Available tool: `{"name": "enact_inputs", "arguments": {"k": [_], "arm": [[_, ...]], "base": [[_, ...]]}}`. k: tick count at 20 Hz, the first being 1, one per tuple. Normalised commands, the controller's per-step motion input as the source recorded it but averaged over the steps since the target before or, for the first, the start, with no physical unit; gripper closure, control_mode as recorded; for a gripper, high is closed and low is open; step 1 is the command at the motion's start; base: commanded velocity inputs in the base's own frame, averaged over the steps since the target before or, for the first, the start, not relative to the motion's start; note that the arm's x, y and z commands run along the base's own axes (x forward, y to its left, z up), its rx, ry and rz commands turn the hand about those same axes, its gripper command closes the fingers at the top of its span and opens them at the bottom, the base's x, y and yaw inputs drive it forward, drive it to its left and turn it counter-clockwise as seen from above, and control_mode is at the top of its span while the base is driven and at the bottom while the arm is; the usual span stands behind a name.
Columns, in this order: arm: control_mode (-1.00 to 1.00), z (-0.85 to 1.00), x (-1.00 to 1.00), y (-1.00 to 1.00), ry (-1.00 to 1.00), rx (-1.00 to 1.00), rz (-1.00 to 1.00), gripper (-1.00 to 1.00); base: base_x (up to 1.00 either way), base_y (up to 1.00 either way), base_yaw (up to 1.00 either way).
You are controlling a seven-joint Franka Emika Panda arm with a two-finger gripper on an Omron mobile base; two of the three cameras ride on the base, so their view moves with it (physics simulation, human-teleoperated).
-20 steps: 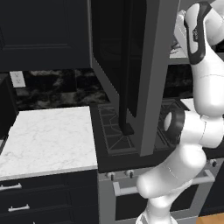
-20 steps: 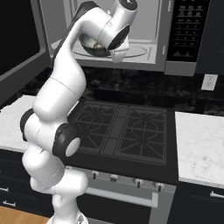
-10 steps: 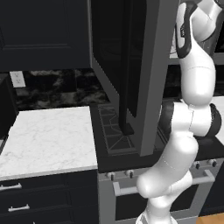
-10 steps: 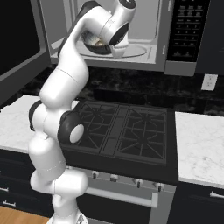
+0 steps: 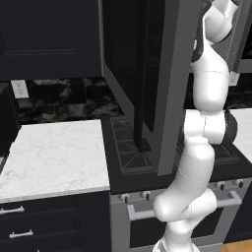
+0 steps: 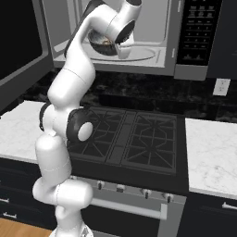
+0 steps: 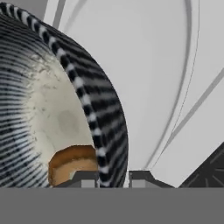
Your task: Pick the mushroom from the sink and place it in the bowl. Then pick the bowl and place it in the microwave. Then close the microwave door and press the start button.
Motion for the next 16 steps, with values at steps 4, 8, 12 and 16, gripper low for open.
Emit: {"name": "enact_inputs", "arguments": {"k": [4, 8, 12, 16], "arm": [[-1.00, 0.00, -0.22, 0.00, -0.03, 0.00, 0.00, -1.00], [-1.00, -0.02, -0.64, 0.00, -0.09, 0.00, 0.01, -1.00], [-1.00, -0.24, -0.78, 0.02, -0.05, -0.01, 0.01, -1.00], [-1.00, -0.56, -0.90, 0.01, -0.04, -0.03, 0.00, -1.00]], "base": [[0.00, 0.00, 0.00], [0.00, 0.00, 0.00], [0.00, 0.00, 0.00], [0.00, 0.00, 0.00]]}}
